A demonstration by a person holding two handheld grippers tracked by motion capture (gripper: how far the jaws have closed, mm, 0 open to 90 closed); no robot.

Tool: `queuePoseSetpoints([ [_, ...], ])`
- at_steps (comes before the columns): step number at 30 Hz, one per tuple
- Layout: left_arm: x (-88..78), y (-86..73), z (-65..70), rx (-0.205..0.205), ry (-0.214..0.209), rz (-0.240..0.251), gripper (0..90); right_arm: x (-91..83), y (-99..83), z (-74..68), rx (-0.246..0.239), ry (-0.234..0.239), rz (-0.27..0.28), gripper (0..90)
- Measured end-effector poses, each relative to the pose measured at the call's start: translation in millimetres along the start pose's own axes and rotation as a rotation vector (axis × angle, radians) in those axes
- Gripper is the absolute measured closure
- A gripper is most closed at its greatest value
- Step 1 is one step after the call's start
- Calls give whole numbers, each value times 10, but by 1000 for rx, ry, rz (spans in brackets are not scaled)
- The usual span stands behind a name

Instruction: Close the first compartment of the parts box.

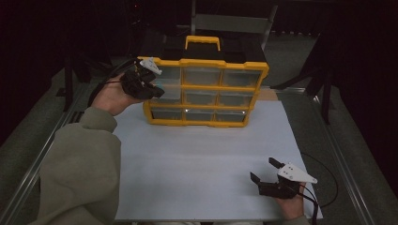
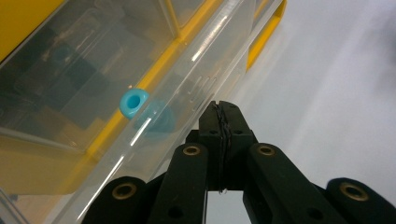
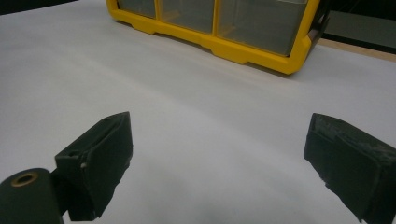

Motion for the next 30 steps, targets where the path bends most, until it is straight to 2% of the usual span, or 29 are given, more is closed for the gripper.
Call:
queuePoseSetpoints([
  [30,32,23,-7,-7,13,7,888,-12,-1,6,2,-6,-1,79],
])
Point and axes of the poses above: each handheld gripper's, and its own axes: x roughly forward along the jaws, y roughly out of its top, z roughly to its right, the point moved 6 cm from there along x, roughly forward along the jaws, and after that the axes turned 4 degrees about -x, right-handed, at the moved point
